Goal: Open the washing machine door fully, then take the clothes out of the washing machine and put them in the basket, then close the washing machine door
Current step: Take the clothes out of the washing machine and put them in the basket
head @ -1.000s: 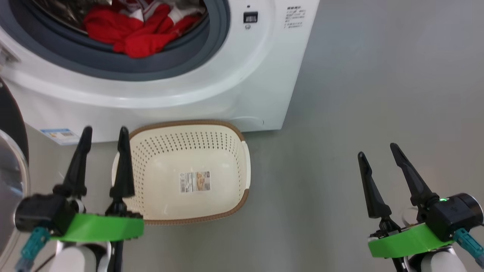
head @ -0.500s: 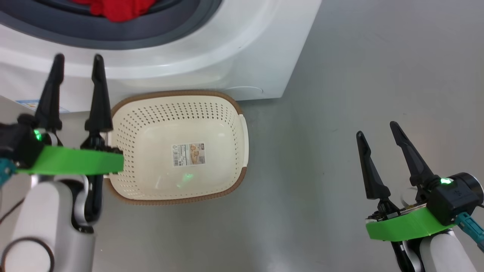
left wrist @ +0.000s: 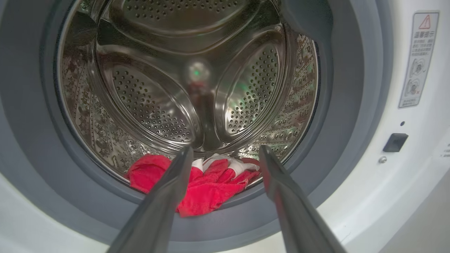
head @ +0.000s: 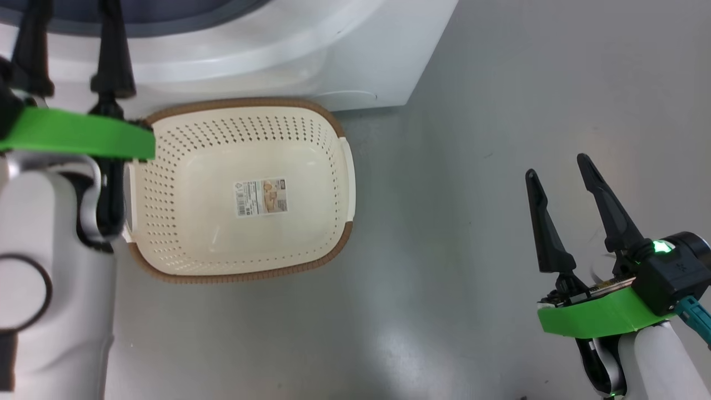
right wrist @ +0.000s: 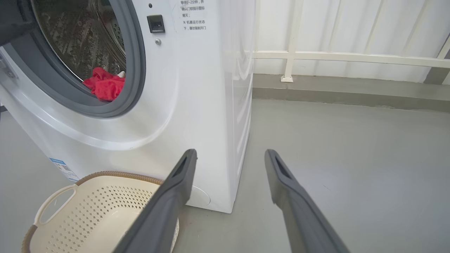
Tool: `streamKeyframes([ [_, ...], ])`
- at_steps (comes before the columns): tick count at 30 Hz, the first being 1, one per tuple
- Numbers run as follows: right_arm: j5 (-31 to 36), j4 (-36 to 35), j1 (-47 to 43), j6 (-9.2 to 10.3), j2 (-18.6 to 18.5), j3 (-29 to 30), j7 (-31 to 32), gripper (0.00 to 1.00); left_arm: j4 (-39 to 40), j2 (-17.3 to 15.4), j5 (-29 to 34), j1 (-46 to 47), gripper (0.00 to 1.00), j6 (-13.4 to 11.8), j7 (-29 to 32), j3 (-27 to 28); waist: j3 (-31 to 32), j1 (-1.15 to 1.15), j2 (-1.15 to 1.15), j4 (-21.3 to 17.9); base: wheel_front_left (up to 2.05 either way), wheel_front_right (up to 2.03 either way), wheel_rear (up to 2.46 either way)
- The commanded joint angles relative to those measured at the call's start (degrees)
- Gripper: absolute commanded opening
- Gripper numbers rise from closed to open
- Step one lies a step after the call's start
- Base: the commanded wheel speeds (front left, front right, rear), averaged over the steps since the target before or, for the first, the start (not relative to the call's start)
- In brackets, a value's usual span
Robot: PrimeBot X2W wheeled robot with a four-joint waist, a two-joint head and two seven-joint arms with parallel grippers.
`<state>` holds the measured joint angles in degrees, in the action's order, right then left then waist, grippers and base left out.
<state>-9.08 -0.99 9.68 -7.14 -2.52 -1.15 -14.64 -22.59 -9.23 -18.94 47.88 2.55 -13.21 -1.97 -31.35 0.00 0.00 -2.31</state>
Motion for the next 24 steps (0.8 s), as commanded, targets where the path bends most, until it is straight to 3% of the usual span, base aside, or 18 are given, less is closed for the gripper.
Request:
streamKeyframes([
  [1,0.0,-1.6,0.5,-0.35,-0.4,-1.7,-0.4,1.00,0.4,-2.4,0.5,1.9,1.00,0.2,-0.3,1.2,-1.5,0.00,0.00,-0.3,0.00,0.00,0.00],
  [24,-0.4,-2.5,2.6,-0.35,-0.4,-1.7,-0.4,1.00,-19.0,-6.2,3.1,21.5,1.00,0.2,-1.7,1.0,-9.3,0.00,0.00,-2.9,0.00,0.00,0.00],
])
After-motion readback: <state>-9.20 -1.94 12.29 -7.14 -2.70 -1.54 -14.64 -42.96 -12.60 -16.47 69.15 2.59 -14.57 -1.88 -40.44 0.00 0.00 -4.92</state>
